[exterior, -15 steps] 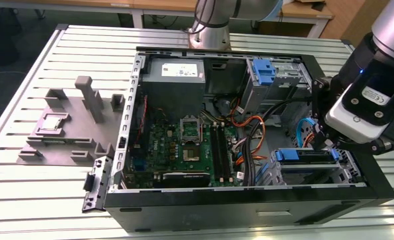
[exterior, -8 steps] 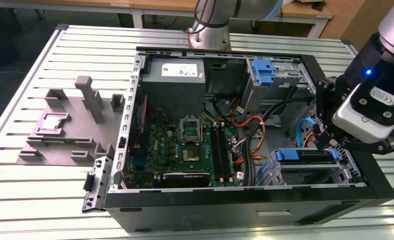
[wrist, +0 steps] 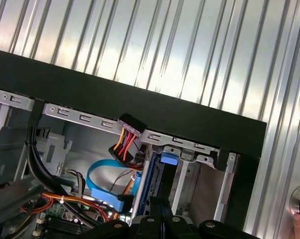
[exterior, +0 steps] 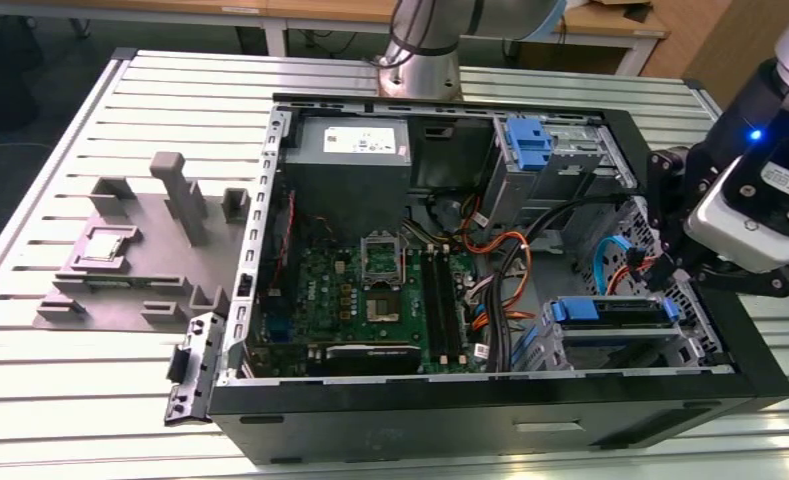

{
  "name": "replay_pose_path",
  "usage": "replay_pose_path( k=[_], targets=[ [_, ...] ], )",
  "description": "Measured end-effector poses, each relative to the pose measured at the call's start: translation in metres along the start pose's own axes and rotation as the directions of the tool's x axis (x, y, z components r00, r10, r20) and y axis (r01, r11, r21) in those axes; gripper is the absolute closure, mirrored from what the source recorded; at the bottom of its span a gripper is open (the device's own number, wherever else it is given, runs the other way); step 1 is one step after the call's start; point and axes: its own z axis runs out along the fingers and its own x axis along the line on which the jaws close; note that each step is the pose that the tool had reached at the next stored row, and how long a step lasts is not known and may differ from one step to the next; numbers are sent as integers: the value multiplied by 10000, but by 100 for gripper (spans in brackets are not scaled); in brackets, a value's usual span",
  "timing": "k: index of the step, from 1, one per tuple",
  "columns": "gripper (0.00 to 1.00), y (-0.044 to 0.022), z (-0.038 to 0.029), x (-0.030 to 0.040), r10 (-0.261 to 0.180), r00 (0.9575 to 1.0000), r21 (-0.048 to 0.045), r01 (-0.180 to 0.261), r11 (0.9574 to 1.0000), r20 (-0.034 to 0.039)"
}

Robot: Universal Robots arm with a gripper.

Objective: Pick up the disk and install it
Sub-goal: 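Insert the first disk wire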

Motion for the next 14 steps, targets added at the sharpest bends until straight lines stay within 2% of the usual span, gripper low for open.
replay_pose_path(
  k=[3,4,11,12,14],
  targets=[
    [90,32,1,25,-2,10000,0,2,10000,-2],
    [90,77,1,50,-7,10000,-1,7,10000,0],
    [90,147,4,72,-28,10000,-1,28,10000,-1],
    [90,189,5,86,-51,10000,-1,51,10000,-2],
    [90,208,6,94,-135,9999,-4,135,9999,-4]
  ],
)
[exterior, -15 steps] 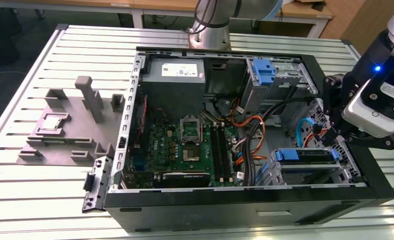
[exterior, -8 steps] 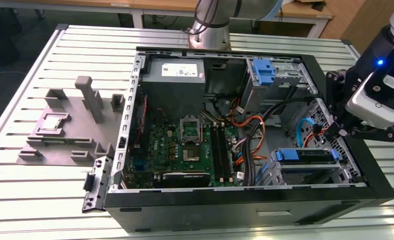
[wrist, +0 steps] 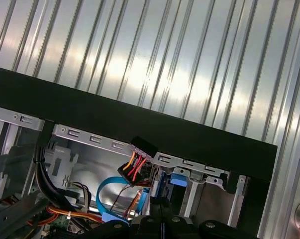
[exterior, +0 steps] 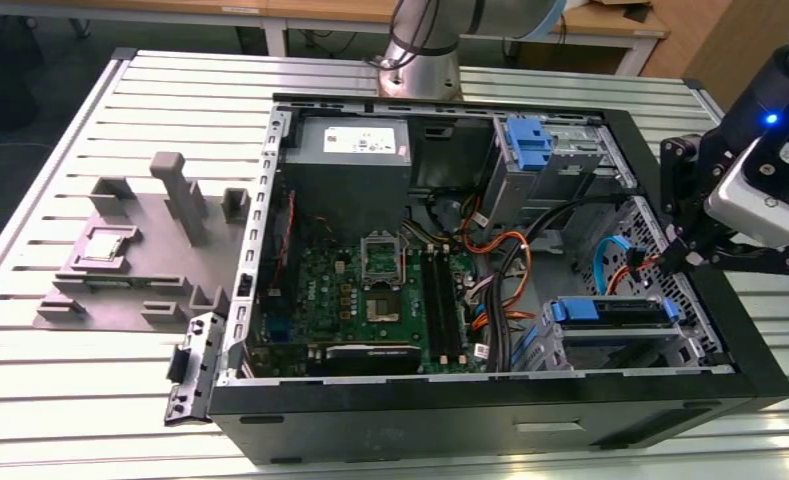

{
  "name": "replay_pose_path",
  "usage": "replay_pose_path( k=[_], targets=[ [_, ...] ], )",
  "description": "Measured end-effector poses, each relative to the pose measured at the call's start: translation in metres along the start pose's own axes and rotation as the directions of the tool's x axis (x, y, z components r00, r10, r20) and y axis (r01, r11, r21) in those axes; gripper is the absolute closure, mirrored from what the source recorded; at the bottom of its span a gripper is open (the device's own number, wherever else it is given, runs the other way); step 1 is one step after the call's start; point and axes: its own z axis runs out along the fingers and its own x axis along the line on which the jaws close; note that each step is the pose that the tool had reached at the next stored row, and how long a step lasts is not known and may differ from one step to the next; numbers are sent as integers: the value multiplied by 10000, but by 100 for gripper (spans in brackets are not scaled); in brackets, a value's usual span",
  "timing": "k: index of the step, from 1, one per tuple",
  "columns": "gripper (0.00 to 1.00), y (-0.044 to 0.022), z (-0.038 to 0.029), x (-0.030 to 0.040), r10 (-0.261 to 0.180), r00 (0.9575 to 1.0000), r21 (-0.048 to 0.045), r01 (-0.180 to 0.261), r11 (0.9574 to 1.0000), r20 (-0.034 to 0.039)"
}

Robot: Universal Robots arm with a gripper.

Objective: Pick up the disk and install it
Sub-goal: 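Insert the first disk wire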

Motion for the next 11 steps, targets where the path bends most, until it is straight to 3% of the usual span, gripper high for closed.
replay_pose_path(
  k=[2,11],
  targets=[
    [90,44,1,42,-206,9998,-6,206,9998,-6],
    [90,45,4,45,-287,9996,-39,287,9996,1]
  ],
)
